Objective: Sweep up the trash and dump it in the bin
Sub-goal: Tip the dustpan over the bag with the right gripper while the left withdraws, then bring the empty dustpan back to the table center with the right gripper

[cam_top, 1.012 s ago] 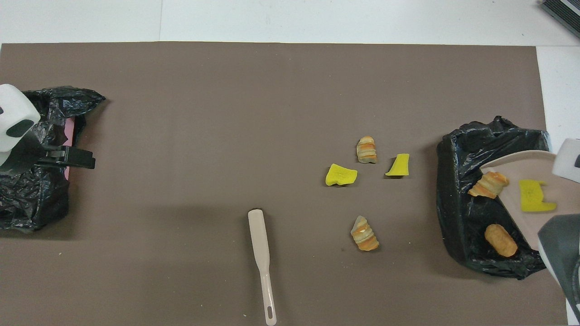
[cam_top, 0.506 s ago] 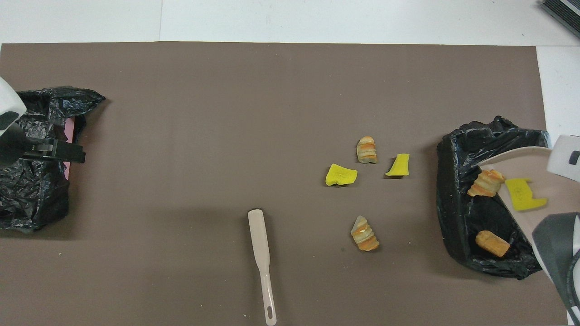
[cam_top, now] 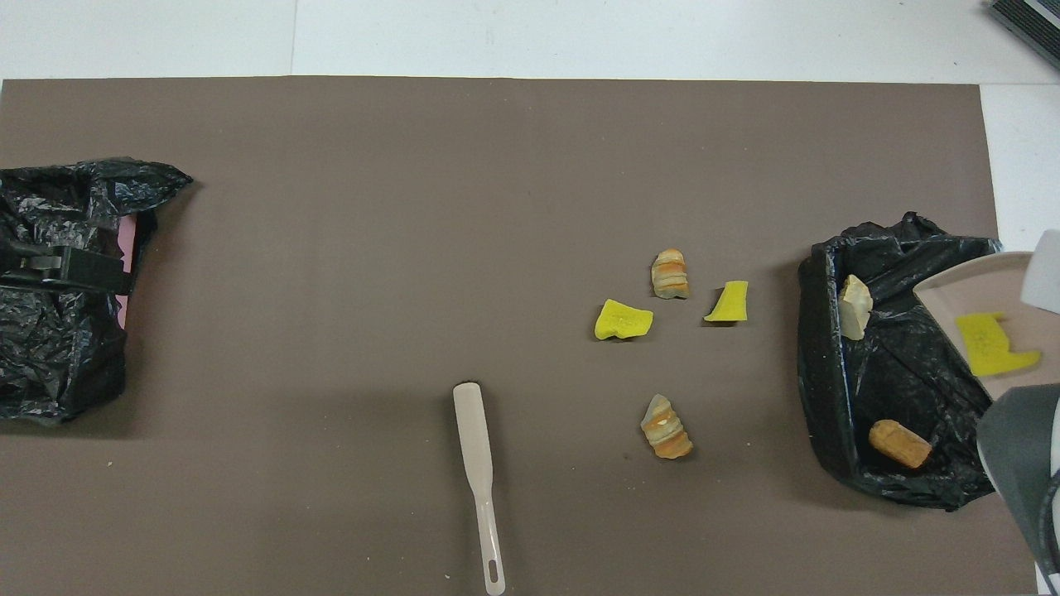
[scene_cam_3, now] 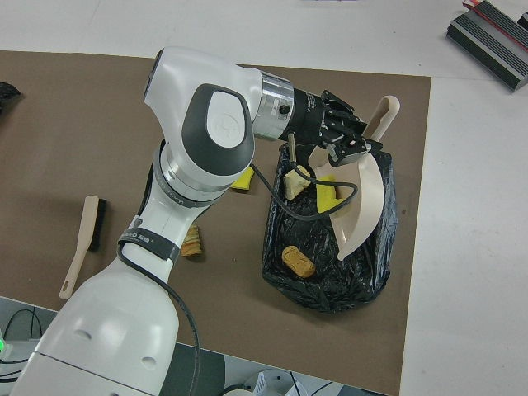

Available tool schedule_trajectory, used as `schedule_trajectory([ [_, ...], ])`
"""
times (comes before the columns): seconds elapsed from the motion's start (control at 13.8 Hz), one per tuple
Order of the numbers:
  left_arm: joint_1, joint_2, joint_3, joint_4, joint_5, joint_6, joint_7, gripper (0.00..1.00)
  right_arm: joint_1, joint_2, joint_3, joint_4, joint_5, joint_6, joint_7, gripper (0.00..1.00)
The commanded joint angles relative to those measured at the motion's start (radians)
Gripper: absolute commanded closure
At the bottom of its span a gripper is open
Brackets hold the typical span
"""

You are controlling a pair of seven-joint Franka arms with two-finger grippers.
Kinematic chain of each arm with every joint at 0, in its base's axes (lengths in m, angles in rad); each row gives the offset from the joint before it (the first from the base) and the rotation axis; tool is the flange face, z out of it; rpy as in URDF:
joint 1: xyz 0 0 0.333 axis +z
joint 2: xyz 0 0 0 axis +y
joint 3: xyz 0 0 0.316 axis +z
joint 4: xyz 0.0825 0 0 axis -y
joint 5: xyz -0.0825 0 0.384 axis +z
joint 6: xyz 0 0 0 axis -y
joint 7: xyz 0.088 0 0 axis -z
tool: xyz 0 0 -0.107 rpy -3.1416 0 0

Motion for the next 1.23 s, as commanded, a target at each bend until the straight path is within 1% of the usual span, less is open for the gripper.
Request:
schedule_trajectory([
  [0.0,-0.004,0.013,0.001,0.045,0.030,-0.076,-0.007,0.00,0.005,-0.009,0.004,0.002,-0.033,-0.016,-0.001,1.00],
  [0.07,-0.008,0.013,-0.001,0.049,0.046,-0.096,-0.007,0.00,0.010,-0.009,0.004,0.000,-0.033,-0.028,0.017,1.00],
  [0.22,-0.003,0.021,-0.004,0.087,0.043,-0.164,-0.005,0.00,0.016,-0.030,0.007,-0.019,-0.032,-0.059,0.135,1.00],
  [0.43,-0.008,0.015,-0.005,0.077,0.037,-0.155,-0.008,0.00,0.025,-0.026,0.010,-0.039,-0.032,-0.095,0.263,1.00],
  [0.51,-0.009,0.009,-0.005,0.069,0.037,-0.153,-0.005,0.00,0.053,-0.026,0.010,-0.065,-0.033,-0.102,0.283,1.00],
  [0.65,-0.008,0.007,-0.005,0.066,0.037,-0.153,-0.005,0.00,0.086,-0.026,0.010,-0.087,-0.058,-0.161,0.397,1.00],
  [0.94,-0.008,0.003,-0.005,0.055,0.035,-0.155,-0.005,0.00,0.125,-0.026,0.010,-0.078,-0.107,-0.226,0.410,1.00],
  [1.16,-0.008,0.003,-0.005,0.054,0.035,-0.155,-0.007,0.00,0.137,-0.021,0.010,-0.038,-0.154,-0.235,0.404,1.00],
])
